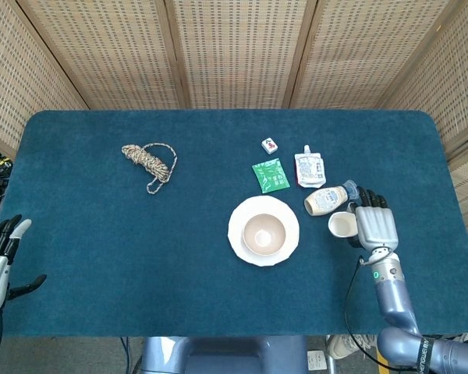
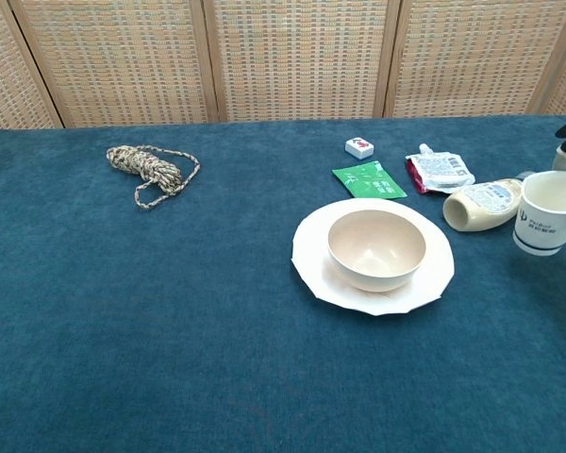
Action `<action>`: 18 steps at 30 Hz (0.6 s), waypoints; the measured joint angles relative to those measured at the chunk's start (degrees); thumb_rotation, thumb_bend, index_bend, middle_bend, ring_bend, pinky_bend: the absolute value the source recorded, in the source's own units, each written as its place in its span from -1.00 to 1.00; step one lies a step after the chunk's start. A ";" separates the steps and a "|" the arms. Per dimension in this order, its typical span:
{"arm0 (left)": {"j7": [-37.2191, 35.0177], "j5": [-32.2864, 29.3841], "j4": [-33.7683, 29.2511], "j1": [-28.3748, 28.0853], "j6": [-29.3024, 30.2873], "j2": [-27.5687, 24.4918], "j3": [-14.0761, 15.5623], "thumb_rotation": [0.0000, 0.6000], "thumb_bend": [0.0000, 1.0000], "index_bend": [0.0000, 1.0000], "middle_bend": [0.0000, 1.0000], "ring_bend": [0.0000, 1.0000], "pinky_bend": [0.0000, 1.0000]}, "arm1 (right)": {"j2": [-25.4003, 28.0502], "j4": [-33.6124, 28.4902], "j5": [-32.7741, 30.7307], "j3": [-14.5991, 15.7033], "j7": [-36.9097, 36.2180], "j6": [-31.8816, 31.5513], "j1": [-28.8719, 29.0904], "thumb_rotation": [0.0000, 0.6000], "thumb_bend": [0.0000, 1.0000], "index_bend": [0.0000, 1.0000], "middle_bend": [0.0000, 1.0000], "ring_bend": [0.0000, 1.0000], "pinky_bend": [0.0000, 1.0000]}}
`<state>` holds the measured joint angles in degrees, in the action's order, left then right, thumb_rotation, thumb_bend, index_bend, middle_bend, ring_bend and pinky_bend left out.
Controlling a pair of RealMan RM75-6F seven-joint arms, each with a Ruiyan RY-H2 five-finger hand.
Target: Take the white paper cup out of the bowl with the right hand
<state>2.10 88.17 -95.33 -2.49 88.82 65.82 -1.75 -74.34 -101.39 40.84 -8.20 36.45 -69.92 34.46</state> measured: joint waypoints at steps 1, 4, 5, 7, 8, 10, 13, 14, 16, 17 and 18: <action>0.02 0.00 -0.03 0.01 0.03 0.00 0.00 1.00 -1.00 -1.00 -1.00 -1.00 -1.00 | -0.51 0.59 0.19 0.23 -0.40 0.30 -0.14 1.00 -0.13 -0.11 -0.81 -1.00 -0.70; -0.15 -0.21 -0.03 0.02 0.01 -0.06 -0.09 1.00 -1.00 -1.00 -1.00 -1.00 -1.00 | -2.03 2.36 0.72 0.77 -1.11 0.98 -0.45 1.00 -0.14 -0.16 -0.84 -1.00 -0.70; -0.22 -0.28 -0.02 0.02 0.00 -0.08 -0.13 1.00 -1.00 -1.00 -1.00 -1.00 -1.00 | -2.41 2.79 0.86 0.86 -1.25 1.08 -0.52 1.00 -0.16 -0.19 -0.86 -1.00 -0.71; -0.40 -0.46 0.02 0.00 -0.06 -0.14 -0.21 1.00 -1.00 -1.00 -1.00 -1.00 -1.00 | -3.15 3.57 1.07 0.99 -1.55 1.31 -0.62 1.00 -0.21 -0.30 -0.93 -1.00 -0.74; -0.48 -0.52 0.06 -0.01 -0.10 -0.16 -0.24 1.00 -1.00 -1.00 -1.00 -1.00 -1.00 | -3.42 3.82 1.11 1.00 -1.69 1.42 -0.65 1.00 -0.25 -0.39 -0.97 -1.00 -0.77; -0.57 -0.56 0.11 -0.06 -0.18 -0.19 -0.28 1.00 -1.00 -1.00 -1.00 -1.00 -1.00 | -3.71 4.09 1.18 0.93 -1.90 1.58 -0.70 1.00 -0.31 -0.55 -1.00 -1.00 -0.81; -0.71 -0.64 0.17 -0.08 -0.24 -0.20 -0.30 1.00 -1.00 -1.00 -1.00 -1.00 -1.00 | -3.69 4.11 1.49 0.87 -1.46 0.98 -0.70 1.00 -0.38 -0.72 -1.00 -1.00 -0.84; -0.74 -0.65 0.17 -0.08 -0.24 -0.22 -0.31 1.00 -1.00 -1.00 -1.00 -1.00 -1.00 | -3.63 4.04 1.62 0.88 -1.10 0.59 -0.71 1.00 -0.39 -0.75 -1.00 -1.00 -0.84; -0.88 -0.63 0.15 -0.04 -0.11 -0.29 -0.34 1.00 -1.00 -1.00 -1.00 -1.00 -1.00 | -3.32 3.60 2.09 0.90 -0.18 -0.67 -0.81 1.00 -0.40 -0.77 -1.00 -1.00 -0.85; -1.01 -0.59 0.14 -0.01 0.01 -0.34 -0.35 1.00 -1.00 -1.00 -1.00 -1.00 -1.00 | -3.09 3.23 2.52 0.93 0.03 -1.48 -0.97 1.00 -0.40 -0.77 -1.00 -1.00 -0.86; -1.12 -0.57 0.12 0.04 0.15 -0.39 -0.37 1.00 -1.00 -1.00 -1.00 -1.00 -1.00 | -2.70 2.53 3.43 1.03 0.10 -2.86 -1.36 1.00 -0.41 -0.78 -1.00 -1.00 -0.87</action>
<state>0.98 87.60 -95.21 -2.45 88.97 65.44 -2.12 -77.05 -98.85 44.27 -7.17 36.55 -72.78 33.10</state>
